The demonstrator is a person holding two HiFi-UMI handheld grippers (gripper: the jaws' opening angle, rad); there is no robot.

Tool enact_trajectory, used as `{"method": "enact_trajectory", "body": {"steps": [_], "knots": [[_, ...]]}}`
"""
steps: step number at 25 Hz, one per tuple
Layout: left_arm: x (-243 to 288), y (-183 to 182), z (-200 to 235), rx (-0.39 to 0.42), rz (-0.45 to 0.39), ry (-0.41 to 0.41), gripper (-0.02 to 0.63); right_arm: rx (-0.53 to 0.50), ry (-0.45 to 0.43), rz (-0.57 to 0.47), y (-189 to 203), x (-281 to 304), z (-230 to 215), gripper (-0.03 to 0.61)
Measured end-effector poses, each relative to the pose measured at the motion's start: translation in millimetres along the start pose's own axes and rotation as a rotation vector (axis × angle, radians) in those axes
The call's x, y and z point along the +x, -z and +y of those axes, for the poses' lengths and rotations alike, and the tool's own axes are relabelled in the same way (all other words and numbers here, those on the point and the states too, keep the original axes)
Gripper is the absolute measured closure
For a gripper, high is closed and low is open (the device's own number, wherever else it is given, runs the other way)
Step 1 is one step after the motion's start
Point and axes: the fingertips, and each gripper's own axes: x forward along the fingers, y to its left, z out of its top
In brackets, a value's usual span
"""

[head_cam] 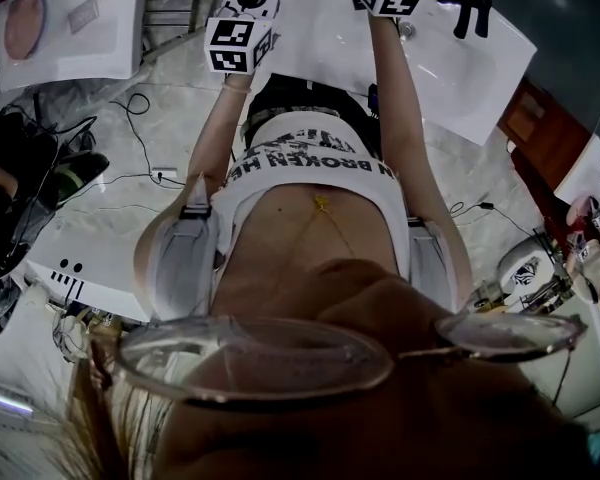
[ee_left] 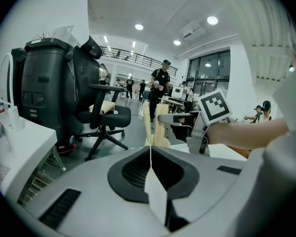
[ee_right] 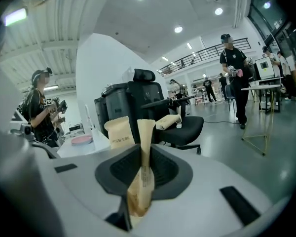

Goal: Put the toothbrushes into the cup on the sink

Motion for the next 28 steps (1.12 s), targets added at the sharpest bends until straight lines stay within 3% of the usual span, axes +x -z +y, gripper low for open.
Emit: {"method": "enact_trajectory", "body": {"steps": [4,8,20,22,25,28], "knots": [[1.2,1.7,-1.2,-0.003,-0.002,0.003,0.594,-0.027,0.011,0.009,1.4,2.9,-2.9,0.505],[-0.2,0.5,0.0,-0.005,-0.007,0.002,0.594,-0.044,0.039,0.054,9.5,2.3,-6.5,0.417],[3.2,-10.7,-8.5,0.047,-0.029,0.009,0.594,-0.052,0.040,0.108,25.7,-13.9,-3.2,0.413],[3.8,-12.3,-11.5,0.050,-0.032,0.014,0.594,-0.051,0.036,0.110,26.3,-19.4,-2.0,0.416],[6.0,-13.9,-16.3,0.050,-0.036,0.024,0.594,-0.065,0.055,0.093,25.2,-30.7,-1.7,0.520],[8.4,-16.9,-13.6,0.057,-0.046,0.035,0.594,-0.075,0.050,0.084,25.0,-35.0,6.0,0.540]]}}
